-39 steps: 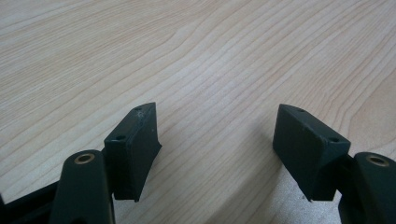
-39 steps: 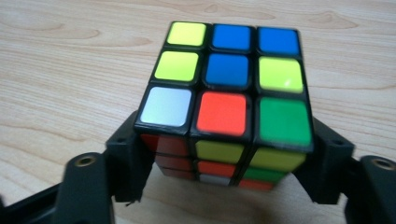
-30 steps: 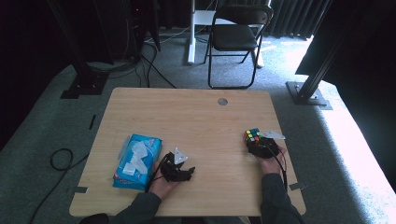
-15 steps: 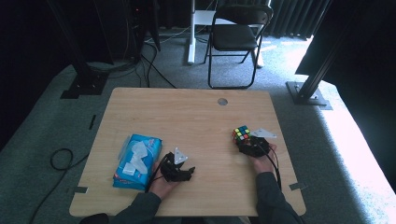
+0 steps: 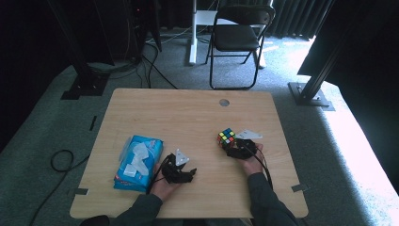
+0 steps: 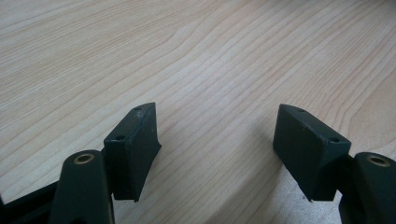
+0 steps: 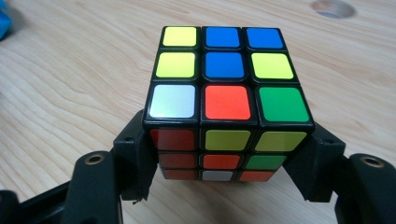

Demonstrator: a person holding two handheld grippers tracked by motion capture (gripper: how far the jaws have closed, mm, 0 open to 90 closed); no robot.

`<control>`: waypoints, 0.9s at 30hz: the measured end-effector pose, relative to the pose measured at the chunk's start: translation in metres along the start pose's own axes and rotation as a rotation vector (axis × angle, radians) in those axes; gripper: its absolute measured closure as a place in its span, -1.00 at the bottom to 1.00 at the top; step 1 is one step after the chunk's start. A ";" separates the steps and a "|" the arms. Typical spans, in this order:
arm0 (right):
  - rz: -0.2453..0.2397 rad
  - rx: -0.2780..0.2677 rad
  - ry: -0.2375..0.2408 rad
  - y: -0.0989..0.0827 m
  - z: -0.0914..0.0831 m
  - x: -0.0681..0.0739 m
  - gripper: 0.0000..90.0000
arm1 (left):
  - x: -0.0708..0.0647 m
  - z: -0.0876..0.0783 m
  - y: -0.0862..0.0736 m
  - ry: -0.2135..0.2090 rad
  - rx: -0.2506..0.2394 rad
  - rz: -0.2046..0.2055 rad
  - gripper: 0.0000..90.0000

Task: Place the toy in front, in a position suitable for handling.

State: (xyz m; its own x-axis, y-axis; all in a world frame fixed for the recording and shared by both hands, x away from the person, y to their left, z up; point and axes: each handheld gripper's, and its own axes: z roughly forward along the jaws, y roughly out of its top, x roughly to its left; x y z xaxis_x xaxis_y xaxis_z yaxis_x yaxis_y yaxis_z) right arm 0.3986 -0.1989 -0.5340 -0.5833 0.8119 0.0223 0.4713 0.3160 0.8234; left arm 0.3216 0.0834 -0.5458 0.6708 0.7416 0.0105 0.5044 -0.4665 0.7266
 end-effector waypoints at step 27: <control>-0.126 0.037 0.119 0.032 0.060 0.042 -0.24 | 0.000 0.000 0.000 -0.001 -0.002 -0.003 -0.33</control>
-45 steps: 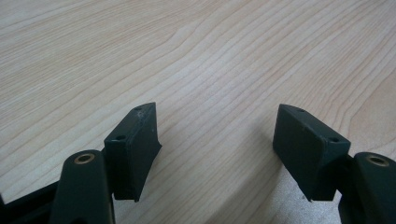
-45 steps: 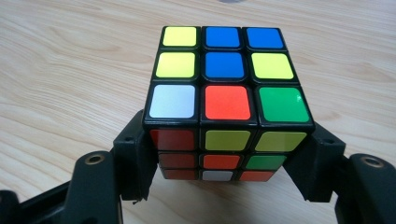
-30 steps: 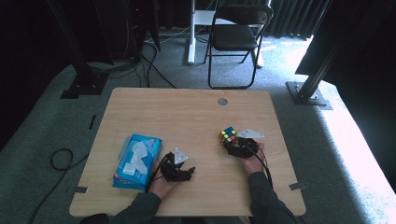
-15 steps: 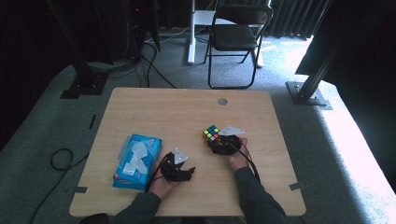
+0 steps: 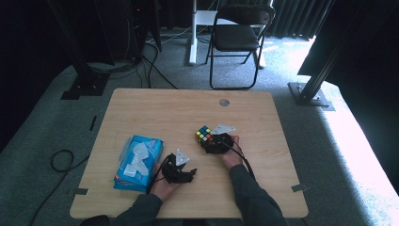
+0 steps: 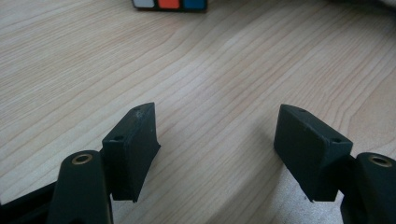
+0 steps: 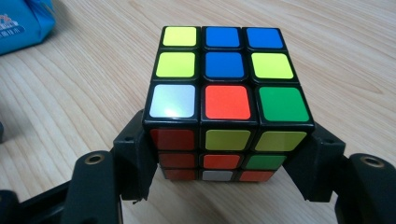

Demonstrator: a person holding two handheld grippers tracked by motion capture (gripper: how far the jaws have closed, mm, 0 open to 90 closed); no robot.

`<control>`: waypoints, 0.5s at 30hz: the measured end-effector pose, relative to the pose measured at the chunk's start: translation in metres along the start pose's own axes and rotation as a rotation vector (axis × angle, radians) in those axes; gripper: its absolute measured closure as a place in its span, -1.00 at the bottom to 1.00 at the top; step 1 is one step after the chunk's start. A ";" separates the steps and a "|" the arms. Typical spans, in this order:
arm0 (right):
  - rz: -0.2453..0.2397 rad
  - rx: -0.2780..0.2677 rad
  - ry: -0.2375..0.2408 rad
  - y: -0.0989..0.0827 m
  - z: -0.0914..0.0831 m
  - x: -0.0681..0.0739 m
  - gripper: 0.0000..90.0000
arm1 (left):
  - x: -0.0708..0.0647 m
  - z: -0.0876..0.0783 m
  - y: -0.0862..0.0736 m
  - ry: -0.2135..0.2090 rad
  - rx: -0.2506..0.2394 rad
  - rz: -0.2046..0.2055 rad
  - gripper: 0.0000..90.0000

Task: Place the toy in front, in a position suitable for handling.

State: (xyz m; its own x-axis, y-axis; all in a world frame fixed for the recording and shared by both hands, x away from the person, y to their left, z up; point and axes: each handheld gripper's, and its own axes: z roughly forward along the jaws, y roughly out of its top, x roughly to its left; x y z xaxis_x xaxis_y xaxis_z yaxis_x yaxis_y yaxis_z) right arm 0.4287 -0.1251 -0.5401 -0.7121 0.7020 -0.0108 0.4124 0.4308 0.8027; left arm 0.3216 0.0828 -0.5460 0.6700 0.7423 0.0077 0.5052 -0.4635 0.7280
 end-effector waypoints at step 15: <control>0.000 -0.002 0.027 0.001 0.008 0.000 -0.25 | 0.000 0.000 0.000 0.000 0.004 0.004 -0.33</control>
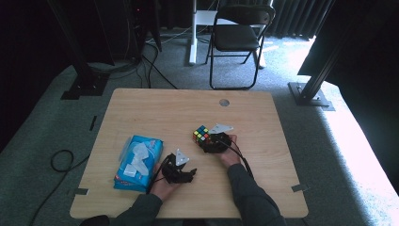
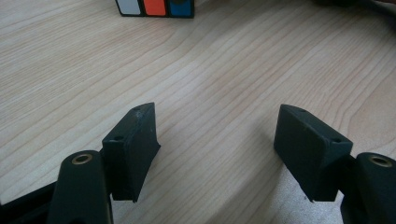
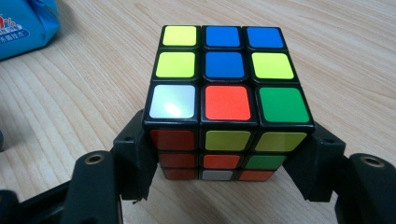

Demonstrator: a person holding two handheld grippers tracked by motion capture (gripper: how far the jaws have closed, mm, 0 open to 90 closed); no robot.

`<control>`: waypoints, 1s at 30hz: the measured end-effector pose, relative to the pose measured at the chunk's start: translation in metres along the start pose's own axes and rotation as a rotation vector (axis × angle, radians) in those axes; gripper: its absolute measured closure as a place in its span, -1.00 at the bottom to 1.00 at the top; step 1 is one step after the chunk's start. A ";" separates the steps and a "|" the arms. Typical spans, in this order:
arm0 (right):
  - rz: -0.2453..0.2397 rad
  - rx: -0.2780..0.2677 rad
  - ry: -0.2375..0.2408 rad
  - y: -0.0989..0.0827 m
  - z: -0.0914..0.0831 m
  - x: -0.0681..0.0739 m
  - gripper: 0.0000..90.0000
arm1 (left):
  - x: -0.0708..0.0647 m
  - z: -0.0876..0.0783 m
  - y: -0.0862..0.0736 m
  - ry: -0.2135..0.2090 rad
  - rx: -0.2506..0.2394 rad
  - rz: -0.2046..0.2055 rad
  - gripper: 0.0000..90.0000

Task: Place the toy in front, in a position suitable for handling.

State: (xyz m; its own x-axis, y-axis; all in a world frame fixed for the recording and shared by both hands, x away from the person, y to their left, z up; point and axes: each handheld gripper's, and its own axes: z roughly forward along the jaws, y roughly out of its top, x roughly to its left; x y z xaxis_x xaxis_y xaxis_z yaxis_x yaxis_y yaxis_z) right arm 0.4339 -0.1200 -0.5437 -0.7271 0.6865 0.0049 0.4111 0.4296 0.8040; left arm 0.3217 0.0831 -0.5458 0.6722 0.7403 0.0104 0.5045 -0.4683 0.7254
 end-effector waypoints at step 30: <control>0.019 0.091 -0.041 -0.039 -0.045 -0.003 -0.27 | 0.000 -0.004 -0.003 0.019 -0.003 -0.027 -0.27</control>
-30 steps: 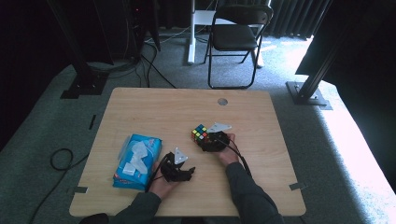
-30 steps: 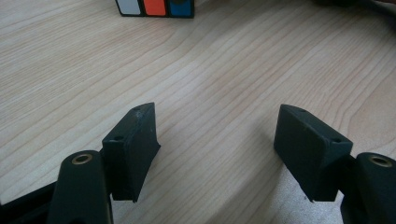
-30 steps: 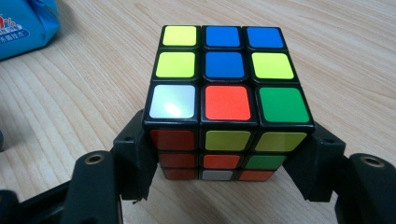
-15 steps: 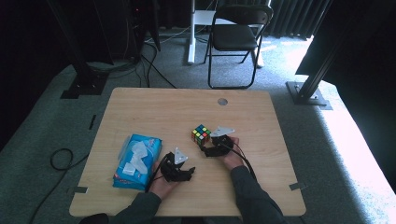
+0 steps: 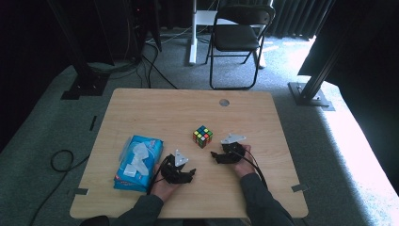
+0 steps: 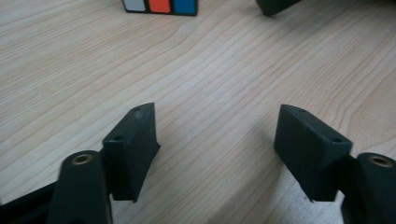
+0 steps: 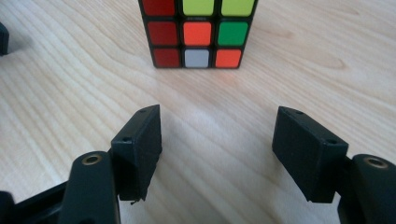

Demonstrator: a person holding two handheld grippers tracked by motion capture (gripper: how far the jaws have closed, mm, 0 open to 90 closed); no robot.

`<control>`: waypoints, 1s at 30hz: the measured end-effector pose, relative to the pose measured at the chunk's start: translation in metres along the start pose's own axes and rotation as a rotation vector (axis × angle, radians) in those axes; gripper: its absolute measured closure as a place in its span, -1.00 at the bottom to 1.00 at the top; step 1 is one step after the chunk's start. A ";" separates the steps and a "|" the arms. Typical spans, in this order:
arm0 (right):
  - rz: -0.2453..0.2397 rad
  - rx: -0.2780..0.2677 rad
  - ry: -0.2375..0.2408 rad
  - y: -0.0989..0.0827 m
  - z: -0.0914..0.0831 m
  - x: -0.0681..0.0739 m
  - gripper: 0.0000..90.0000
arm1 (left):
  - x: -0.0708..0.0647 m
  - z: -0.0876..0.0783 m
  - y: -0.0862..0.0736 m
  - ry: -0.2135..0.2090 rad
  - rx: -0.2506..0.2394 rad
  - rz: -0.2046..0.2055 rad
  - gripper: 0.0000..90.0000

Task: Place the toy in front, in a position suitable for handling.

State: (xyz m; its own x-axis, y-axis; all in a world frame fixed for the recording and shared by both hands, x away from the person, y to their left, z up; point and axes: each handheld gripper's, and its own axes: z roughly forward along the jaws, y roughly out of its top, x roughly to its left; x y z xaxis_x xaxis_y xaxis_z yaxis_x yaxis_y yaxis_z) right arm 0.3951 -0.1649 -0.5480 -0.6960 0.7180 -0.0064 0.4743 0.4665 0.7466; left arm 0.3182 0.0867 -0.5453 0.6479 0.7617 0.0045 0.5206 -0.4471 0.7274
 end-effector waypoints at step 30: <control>0.047 0.011 -0.038 -0.006 -0.005 -0.001 -0.44 | 0.000 -0.052 0.016 0.008 -0.018 -0.037 -0.08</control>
State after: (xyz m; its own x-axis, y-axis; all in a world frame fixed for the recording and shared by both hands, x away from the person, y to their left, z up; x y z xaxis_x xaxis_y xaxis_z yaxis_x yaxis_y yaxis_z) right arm 0.3901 -0.1708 -0.5486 -0.6522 0.7580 0.0032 0.5122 0.4376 0.7390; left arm 0.2977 0.1037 -0.4981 0.6235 0.7817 -0.0171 0.5339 -0.4096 0.7397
